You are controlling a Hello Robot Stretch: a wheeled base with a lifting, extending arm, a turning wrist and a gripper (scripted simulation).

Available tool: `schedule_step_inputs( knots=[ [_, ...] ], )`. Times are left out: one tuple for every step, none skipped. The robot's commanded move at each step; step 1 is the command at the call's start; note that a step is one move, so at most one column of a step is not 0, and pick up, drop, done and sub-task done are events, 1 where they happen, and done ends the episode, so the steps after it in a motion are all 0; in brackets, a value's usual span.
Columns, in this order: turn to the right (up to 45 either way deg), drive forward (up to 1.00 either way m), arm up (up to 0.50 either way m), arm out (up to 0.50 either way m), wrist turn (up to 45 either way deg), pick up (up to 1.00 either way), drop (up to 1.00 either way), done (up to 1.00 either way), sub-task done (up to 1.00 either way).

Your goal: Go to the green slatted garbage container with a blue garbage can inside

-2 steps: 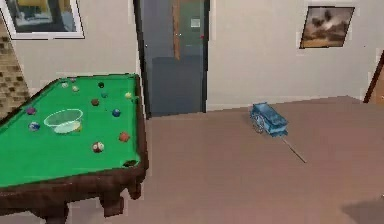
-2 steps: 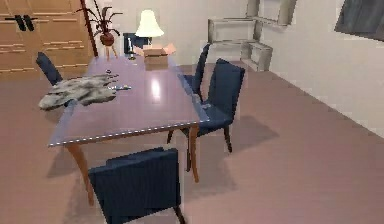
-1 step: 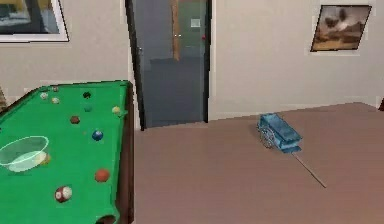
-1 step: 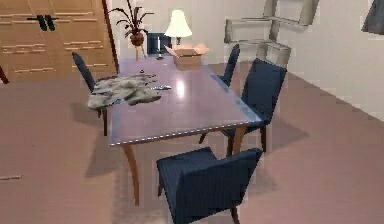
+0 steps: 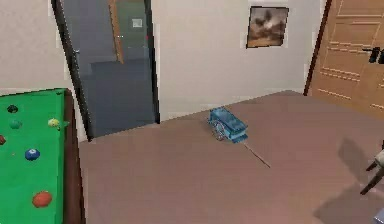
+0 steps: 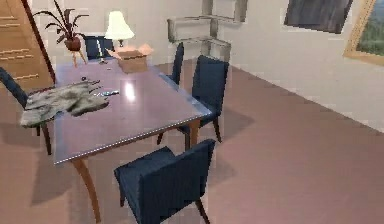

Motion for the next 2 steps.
schedule_step_inputs(
  knots=[
    [0.0, 0.65, 0.00, 0.00, 0.0, 0.00, 0.00, 0.00, 0.00],
    [-24.0, 0.00, 0.00, 0.00, 0.0, 0.00, 0.00, 0.00, 0.00]
  ],
)
